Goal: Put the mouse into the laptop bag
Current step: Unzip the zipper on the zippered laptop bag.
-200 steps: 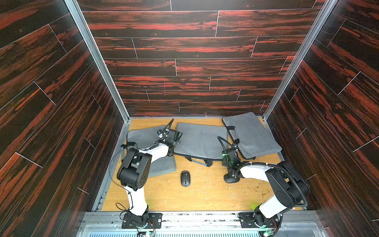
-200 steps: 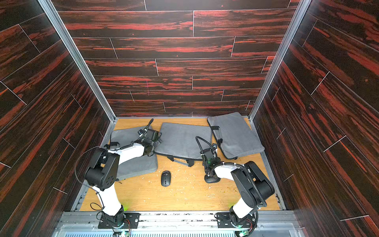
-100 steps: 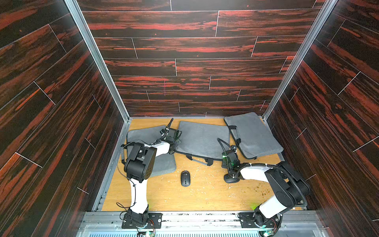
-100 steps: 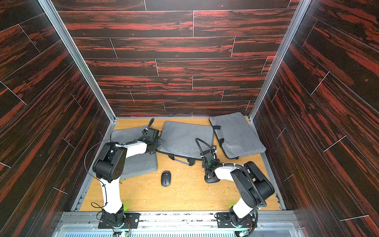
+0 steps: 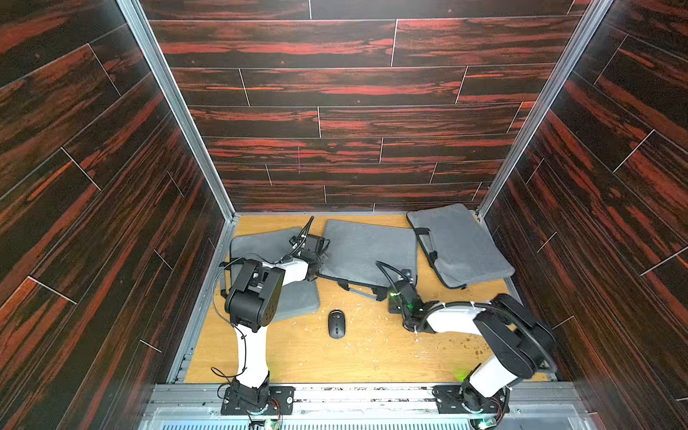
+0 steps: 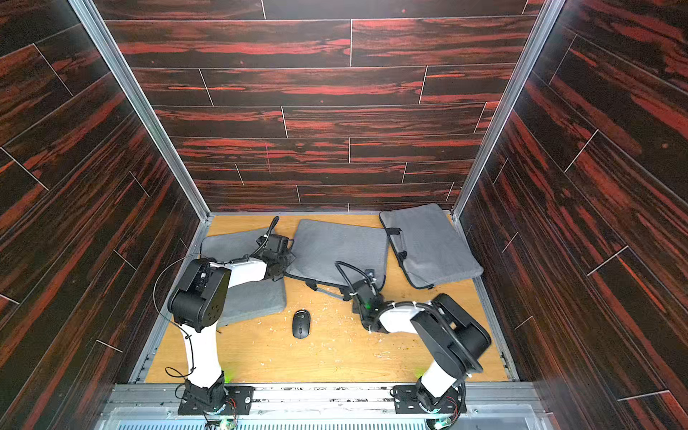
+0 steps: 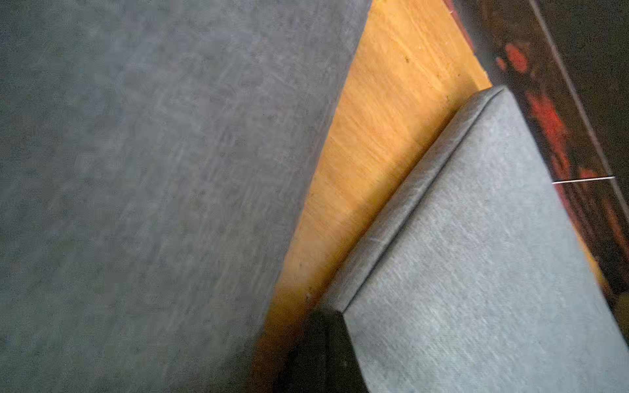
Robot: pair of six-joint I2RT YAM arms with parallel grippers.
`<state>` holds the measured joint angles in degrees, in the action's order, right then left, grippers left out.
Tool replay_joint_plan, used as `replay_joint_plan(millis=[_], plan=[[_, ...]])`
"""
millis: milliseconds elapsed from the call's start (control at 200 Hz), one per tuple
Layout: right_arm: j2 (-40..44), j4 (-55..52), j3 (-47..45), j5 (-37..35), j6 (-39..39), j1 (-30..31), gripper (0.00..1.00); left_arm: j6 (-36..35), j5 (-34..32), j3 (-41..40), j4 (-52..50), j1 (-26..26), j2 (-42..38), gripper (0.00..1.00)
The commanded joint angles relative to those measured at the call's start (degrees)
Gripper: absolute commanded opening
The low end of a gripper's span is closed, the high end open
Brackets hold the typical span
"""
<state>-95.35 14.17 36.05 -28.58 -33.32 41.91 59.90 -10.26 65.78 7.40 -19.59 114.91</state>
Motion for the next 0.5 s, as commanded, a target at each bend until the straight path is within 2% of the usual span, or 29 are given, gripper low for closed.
replay_joint_plan(millis=[0, 110, 200, 371, 491], plan=[[-4.01, 2.92, 3.78, 5.61, 0.65, 0.84, 0.0, 3.82, 0.4, -4.38, 0.97, -3.76, -3.26, 0.0], [-6.47, 4.06, 7.73, 7.86, 1.42, 1.59, 0.0, 6.06, -2.43, -7.02, 2.96, -6.75, -5.57, 0.0], [-8.22, 4.21, 11.05, 9.5, 2.29, 1.85, 0.0, 7.55, -8.05, -8.34, 2.84, -10.59, -7.38, 0.0], [-11.42, 0.64, 17.08, 5.67, 5.15, 1.63, 0.0, 9.95, -17.01, -10.1, 1.96, -16.48, -10.74, 0.0], [-11.48, 0.94, 17.98, 5.33, 5.75, 1.11, 0.0, 9.21, -24.14, -10.91, 0.47, -20.33, -14.12, 0.0]])
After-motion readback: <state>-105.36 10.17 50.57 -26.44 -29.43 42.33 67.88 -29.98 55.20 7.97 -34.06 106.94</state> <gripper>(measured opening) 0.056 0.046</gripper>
